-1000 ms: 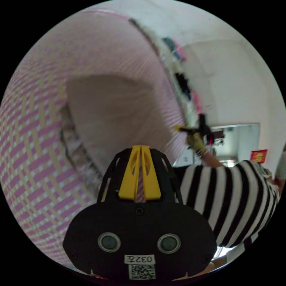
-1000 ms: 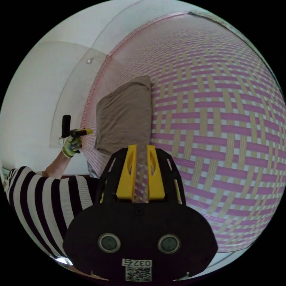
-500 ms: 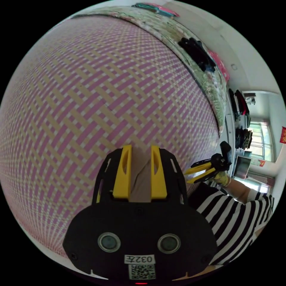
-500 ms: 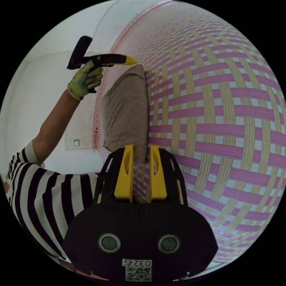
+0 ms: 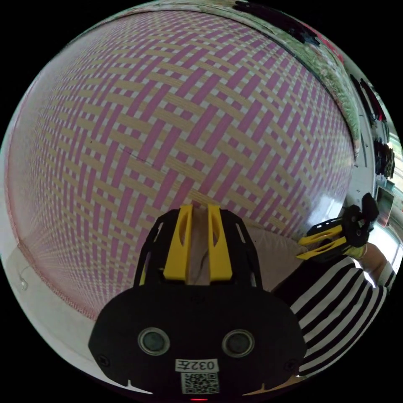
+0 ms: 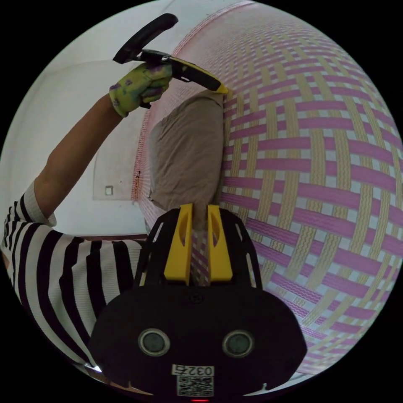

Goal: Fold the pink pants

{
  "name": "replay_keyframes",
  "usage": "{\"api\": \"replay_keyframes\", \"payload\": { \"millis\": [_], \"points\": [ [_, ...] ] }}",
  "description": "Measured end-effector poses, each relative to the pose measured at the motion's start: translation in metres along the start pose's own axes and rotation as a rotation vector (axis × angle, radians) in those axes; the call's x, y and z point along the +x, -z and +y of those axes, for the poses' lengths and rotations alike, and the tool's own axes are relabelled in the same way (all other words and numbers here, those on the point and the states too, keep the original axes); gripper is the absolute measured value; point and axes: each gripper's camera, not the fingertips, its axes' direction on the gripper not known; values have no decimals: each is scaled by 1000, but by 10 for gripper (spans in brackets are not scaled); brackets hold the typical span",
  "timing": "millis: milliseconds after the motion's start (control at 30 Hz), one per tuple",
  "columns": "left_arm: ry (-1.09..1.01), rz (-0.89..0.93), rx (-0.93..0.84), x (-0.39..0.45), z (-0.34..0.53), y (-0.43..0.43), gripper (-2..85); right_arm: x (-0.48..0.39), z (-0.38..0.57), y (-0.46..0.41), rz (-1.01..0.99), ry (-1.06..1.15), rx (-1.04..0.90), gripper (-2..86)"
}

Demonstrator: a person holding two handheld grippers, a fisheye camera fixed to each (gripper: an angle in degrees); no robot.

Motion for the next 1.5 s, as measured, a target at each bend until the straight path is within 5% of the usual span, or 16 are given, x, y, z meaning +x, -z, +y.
{"api": "replay_keyframes", "payload": {
  "millis": [267,400,467,600,767,1033,1133,1367,1500],
  "points": [
    [-22,-134,64,14,10,-16,-8,-28,28,13,8,46,48,45],
    [252,-125,239,-31,61,4,-9,-57,51,13,28,121,22,33],
    [336,-48,306,-56,87,10,-9,-72,66,2,99,165,-23,32],
    [287,382,493,-75,122,11,-6,-61,93,-7,93,112,18,34],
    [95,364,324,-5,66,-10,29,-80,101,-9,150,168,0,37],
    [-242,-170,-119,86,-11,-25,63,-96,119,-10,112,186,19,38],
    [-300,-143,-206,90,-17,-19,60,-110,124,-11,134,211,27,38],
    [-399,-194,-244,107,-5,21,-4,-147,130,-14,165,265,40,38],
    [-269,-168,-141,90,19,73,-9,-174,129,-15,237,283,34,36]
  ]
}}
